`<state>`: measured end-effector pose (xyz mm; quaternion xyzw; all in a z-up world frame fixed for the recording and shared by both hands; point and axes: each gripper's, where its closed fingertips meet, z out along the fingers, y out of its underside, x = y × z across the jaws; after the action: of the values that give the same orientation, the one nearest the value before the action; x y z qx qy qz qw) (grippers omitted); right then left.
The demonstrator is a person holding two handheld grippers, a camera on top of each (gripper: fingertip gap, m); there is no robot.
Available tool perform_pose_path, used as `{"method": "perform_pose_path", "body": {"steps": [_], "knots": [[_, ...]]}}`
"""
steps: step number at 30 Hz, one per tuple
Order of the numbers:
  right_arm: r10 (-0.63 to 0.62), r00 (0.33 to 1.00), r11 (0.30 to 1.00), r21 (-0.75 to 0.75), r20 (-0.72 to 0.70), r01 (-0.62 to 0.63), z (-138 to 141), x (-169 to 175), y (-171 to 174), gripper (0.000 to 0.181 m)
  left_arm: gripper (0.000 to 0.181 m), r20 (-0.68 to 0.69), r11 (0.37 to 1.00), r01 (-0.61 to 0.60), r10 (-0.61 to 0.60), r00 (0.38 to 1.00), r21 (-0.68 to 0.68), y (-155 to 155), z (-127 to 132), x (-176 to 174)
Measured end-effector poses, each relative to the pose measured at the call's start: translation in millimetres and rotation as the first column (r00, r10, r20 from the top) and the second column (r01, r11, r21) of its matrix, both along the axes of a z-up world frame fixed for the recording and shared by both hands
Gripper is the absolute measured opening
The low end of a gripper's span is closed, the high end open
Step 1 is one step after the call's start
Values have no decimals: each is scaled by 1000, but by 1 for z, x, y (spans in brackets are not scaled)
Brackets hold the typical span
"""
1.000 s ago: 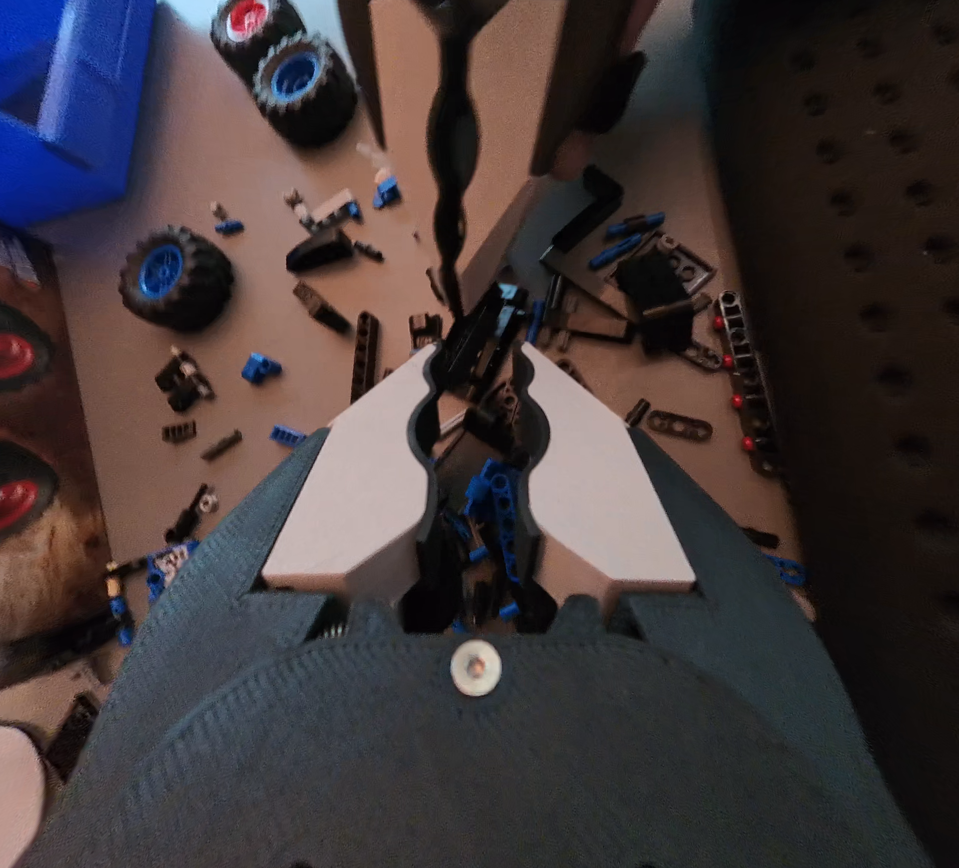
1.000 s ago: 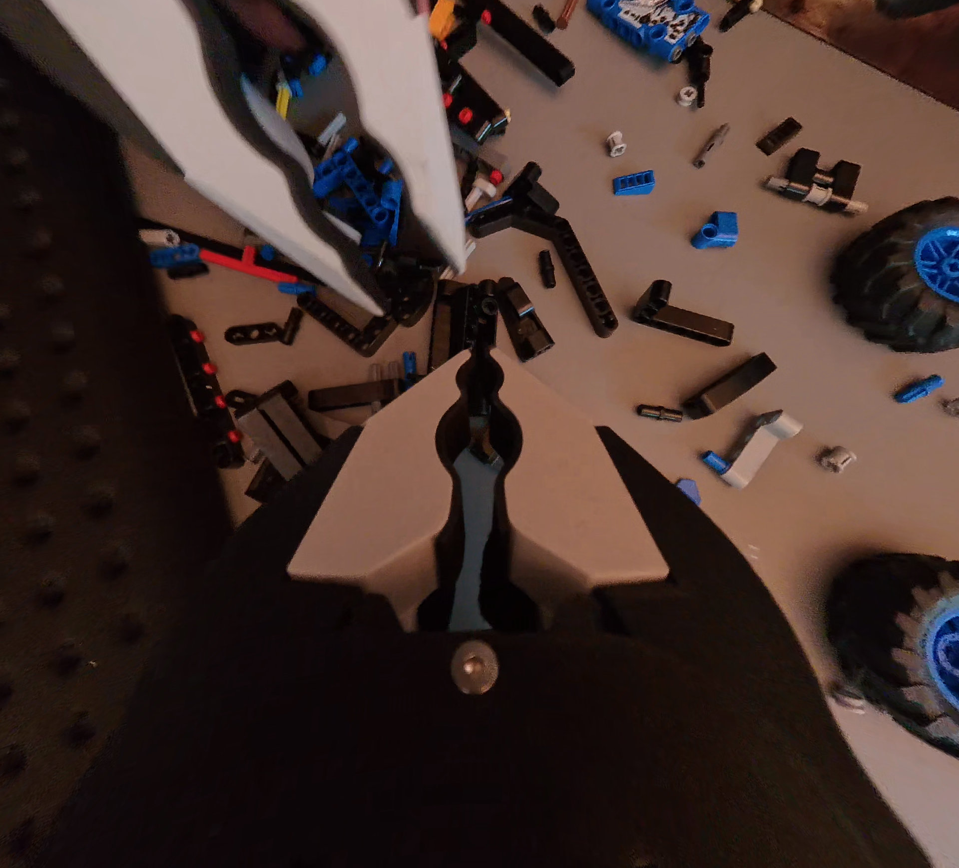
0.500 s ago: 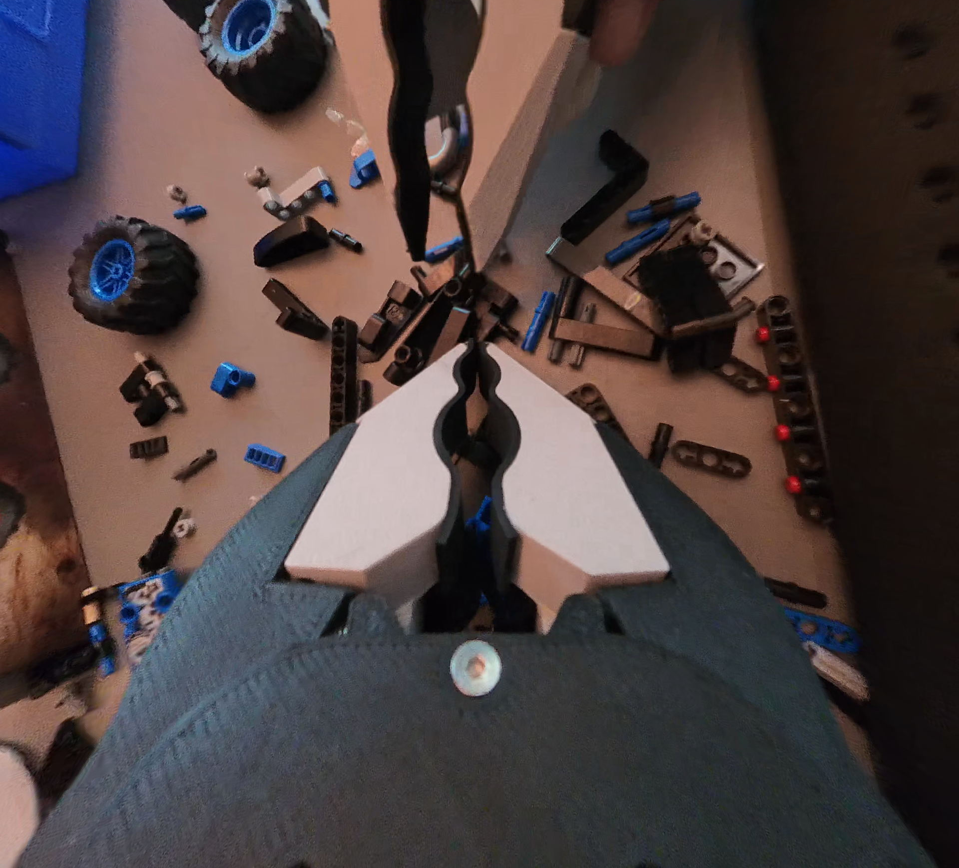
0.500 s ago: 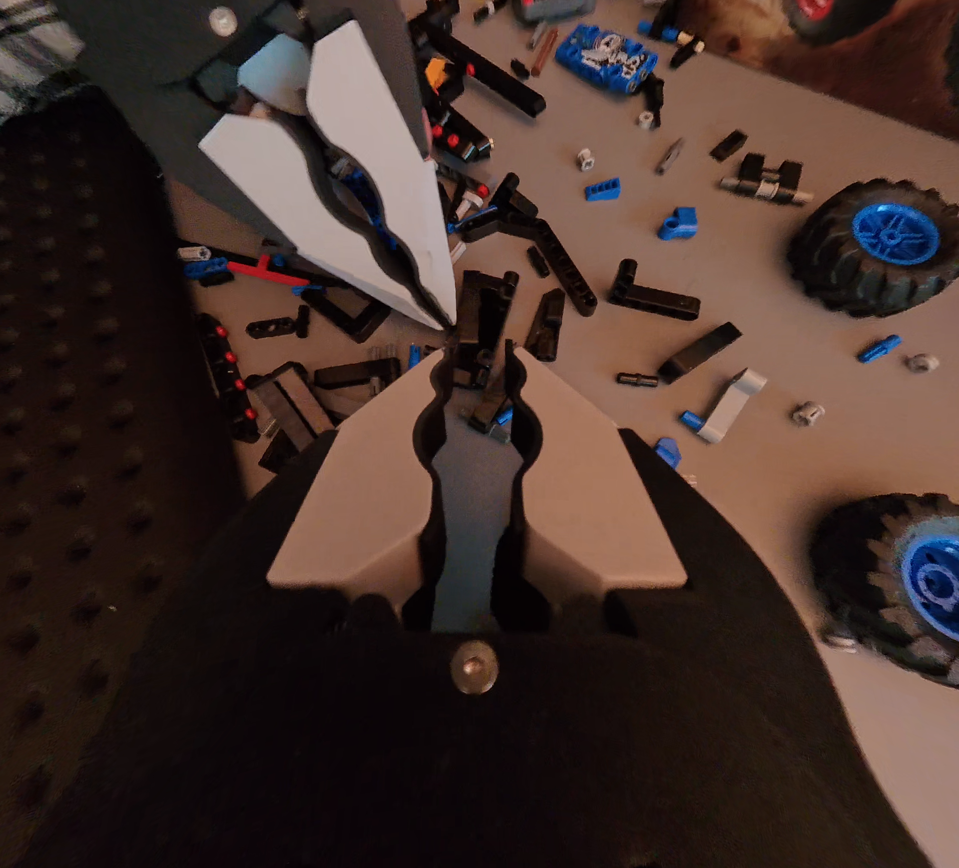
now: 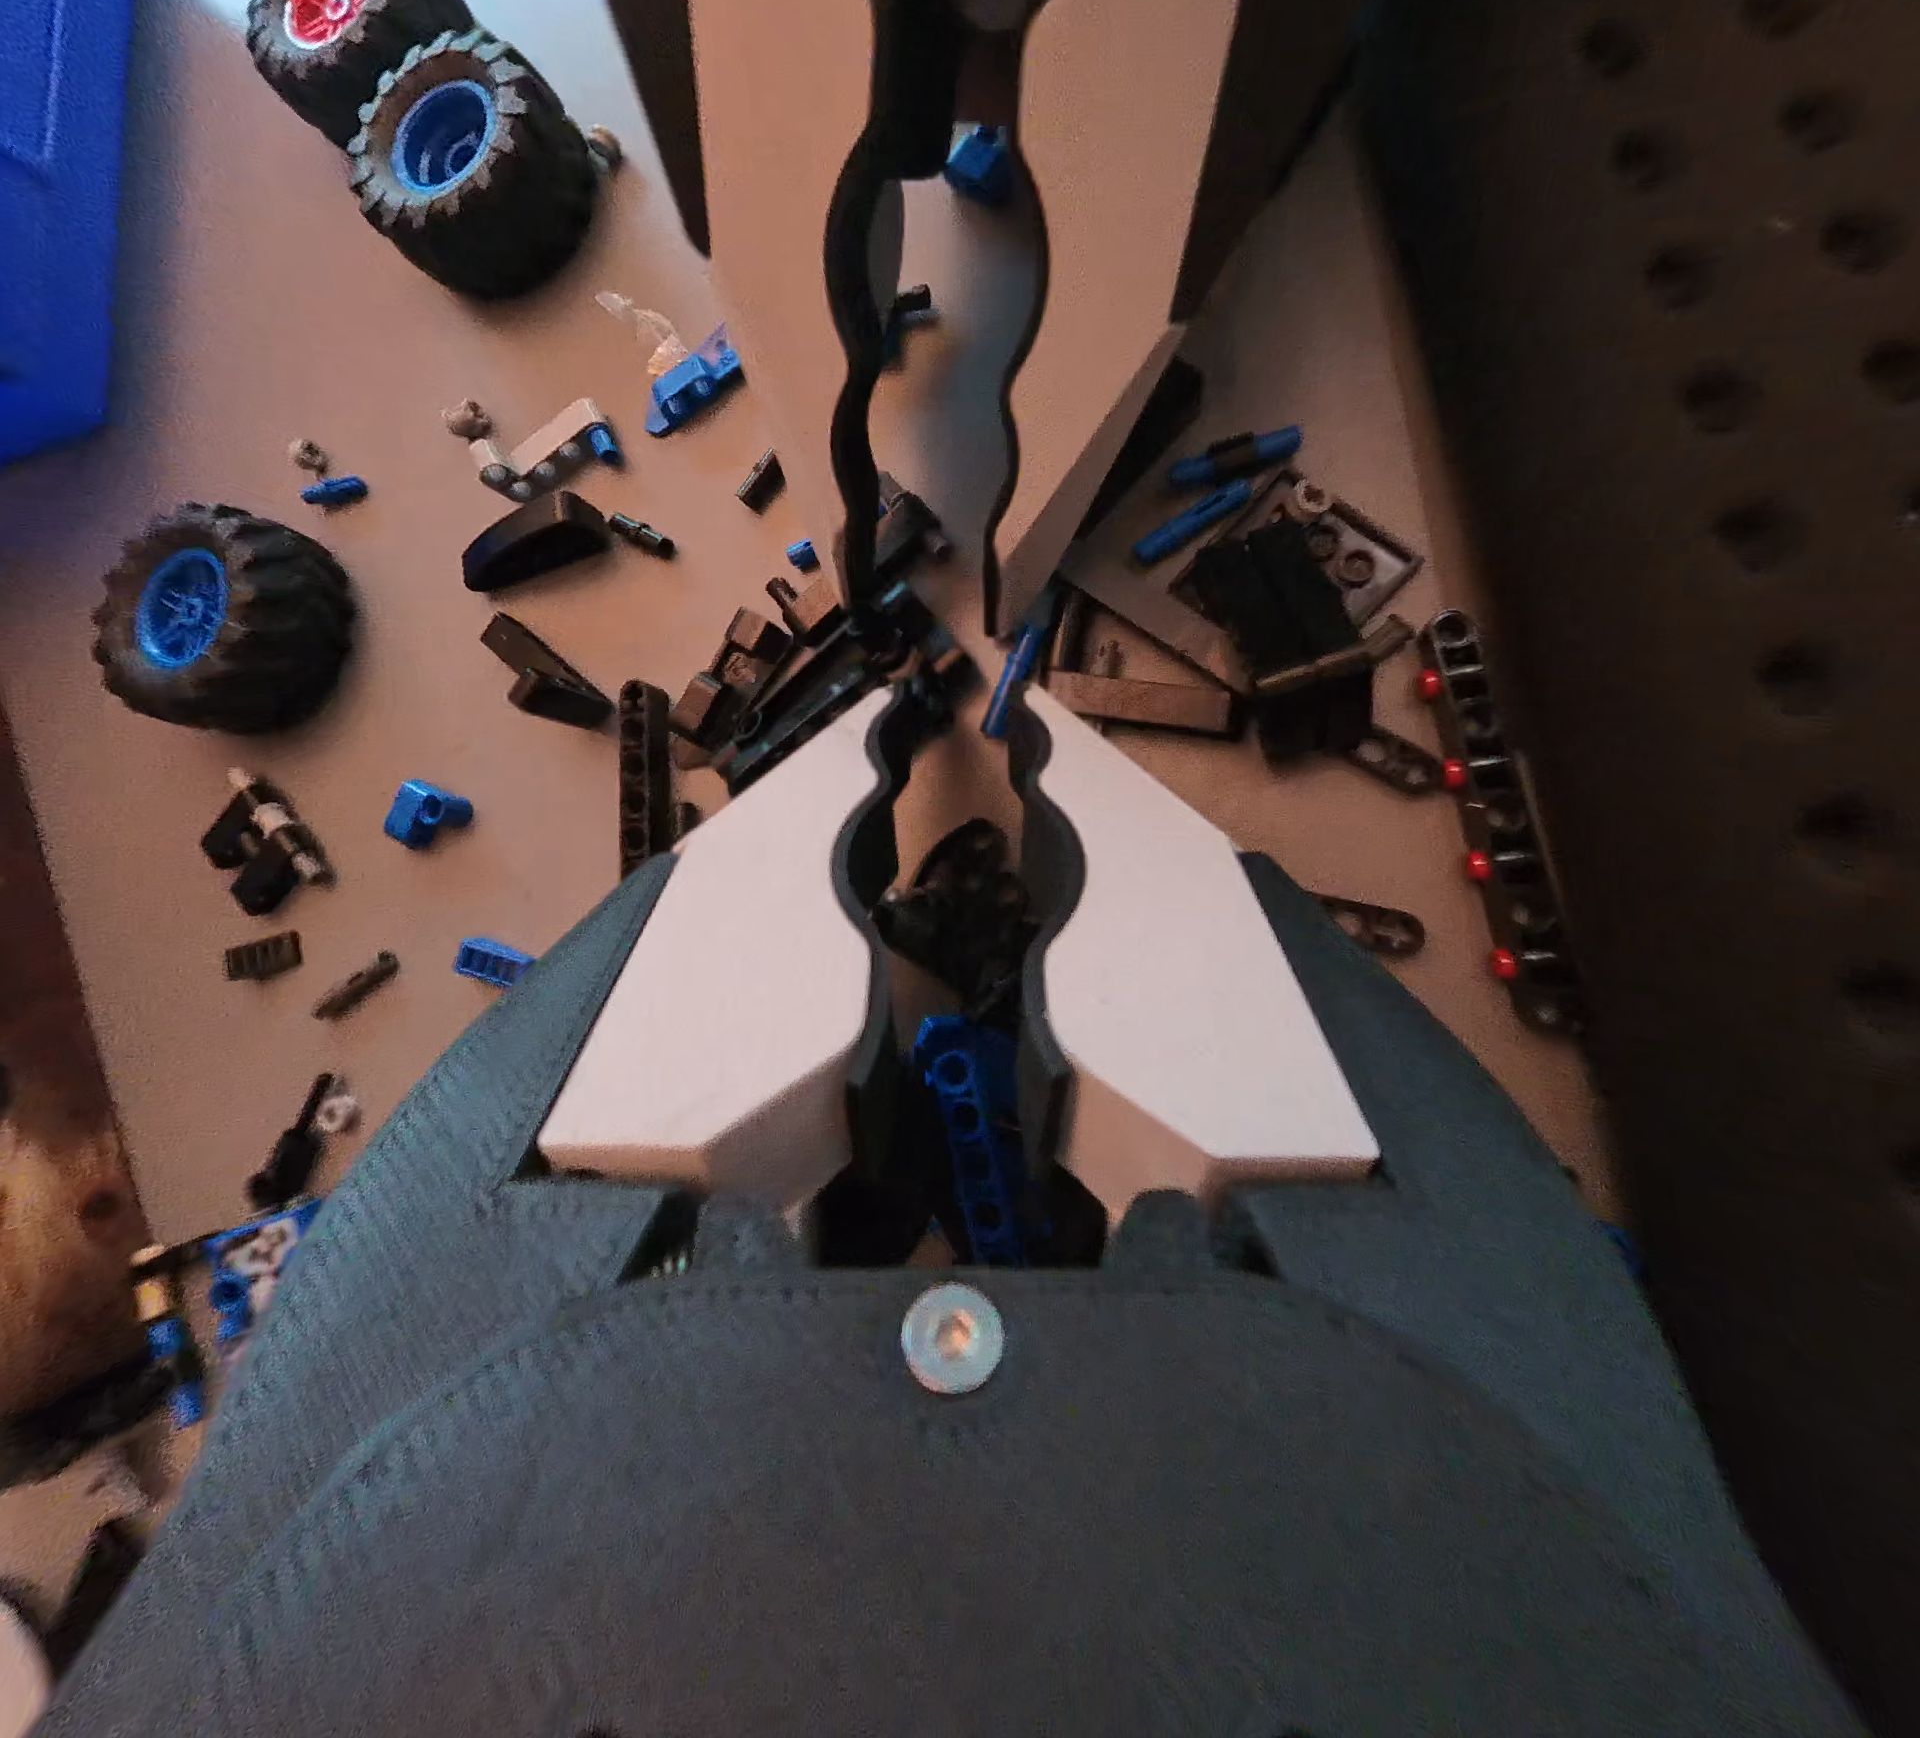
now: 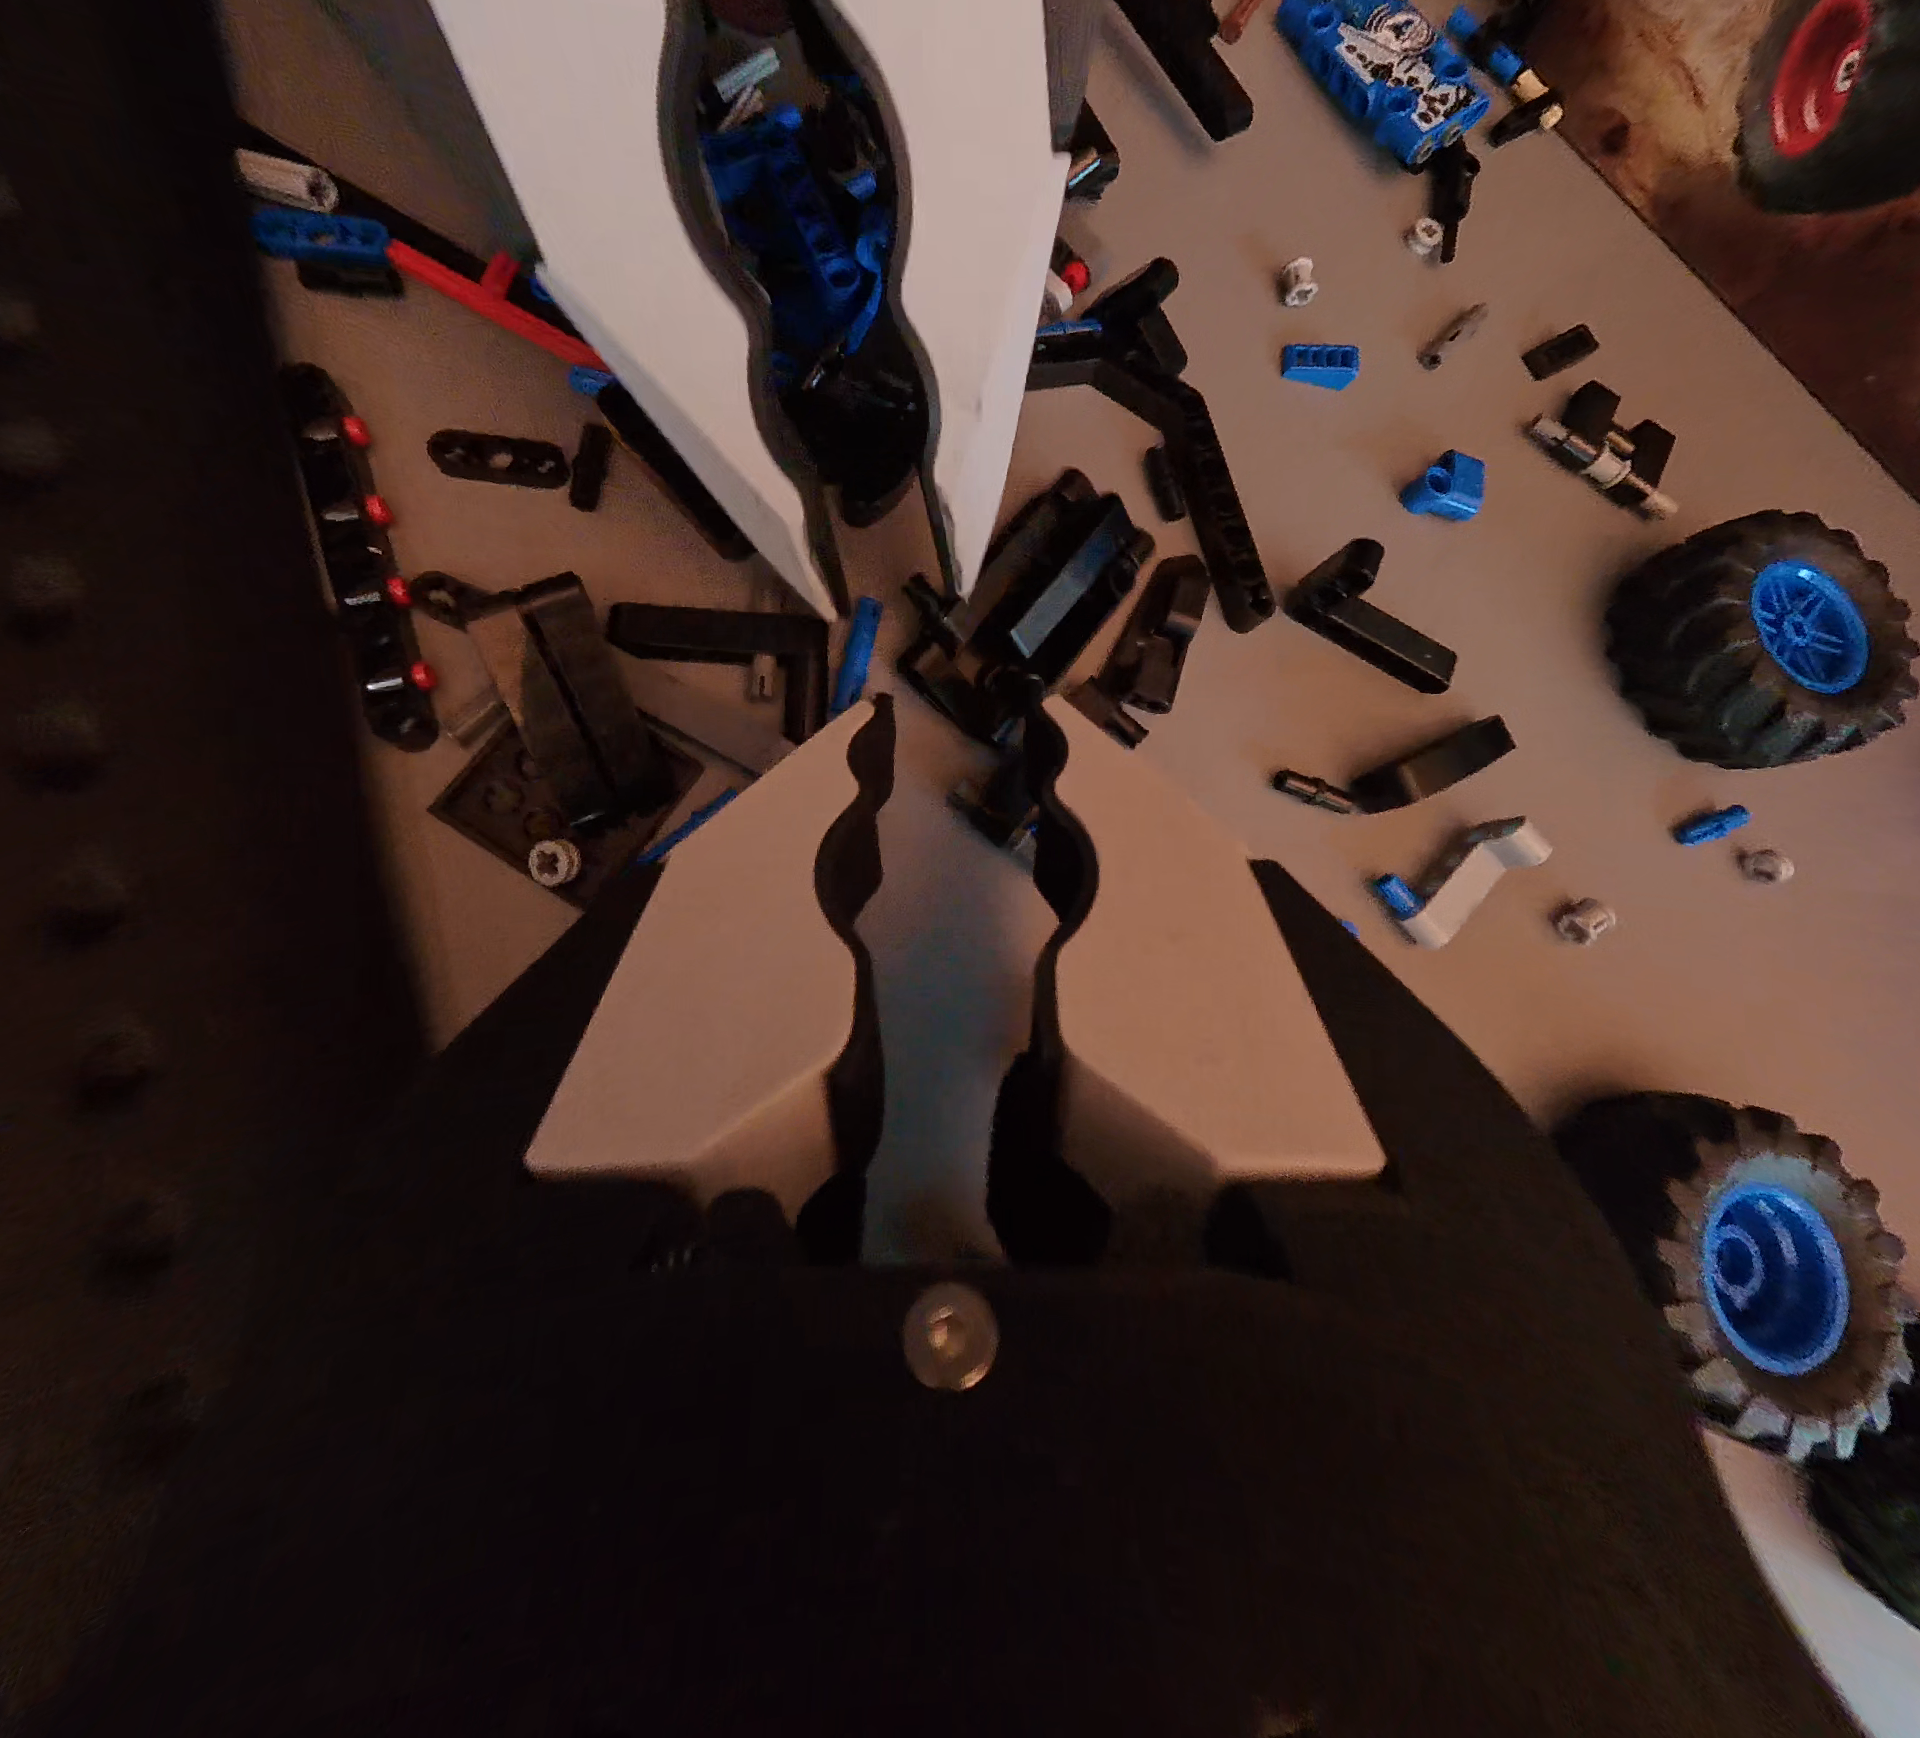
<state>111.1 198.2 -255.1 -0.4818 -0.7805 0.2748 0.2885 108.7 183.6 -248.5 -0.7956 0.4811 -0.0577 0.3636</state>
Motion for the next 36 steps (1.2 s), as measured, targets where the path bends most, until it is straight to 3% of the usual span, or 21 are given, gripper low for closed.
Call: {"method": "perform_pose_path", "body": {"steps": [8,13,17,19,28,34,36], "knots": [[-7,1000,1000,-23,12,8,0,-4,-1,10,10,-100,998,-7,13,995,64,5,-4,-2],[8,1000,1000,4,8,-8,0,-5,-3,10,19,-53,998,-35,38,998,49,0,7,-10],[13,1000,1000,4,20,-13,0,-7,-4,10,13,-130,998,-67,68,989,10,0,-8,-22],[13,1000,1000,5,24,-13,0,-7,-3,9,2,-110,998,-60,60,992,9,1,-8,-20],[14,1000,996,93,9,-15,4,-11,-1,18,2,-89,997,-70,71,993,13,3,-5,-21],[12,1000,988,152,-28,-8,12,-12,0,10,2,-100,998,-65,65,993,7,3,-9,-18],[25,999,994,106,-26,-22,9,-14,-5,7,2,-97,999,-48,49,994,7,2,-9,-14]]}}
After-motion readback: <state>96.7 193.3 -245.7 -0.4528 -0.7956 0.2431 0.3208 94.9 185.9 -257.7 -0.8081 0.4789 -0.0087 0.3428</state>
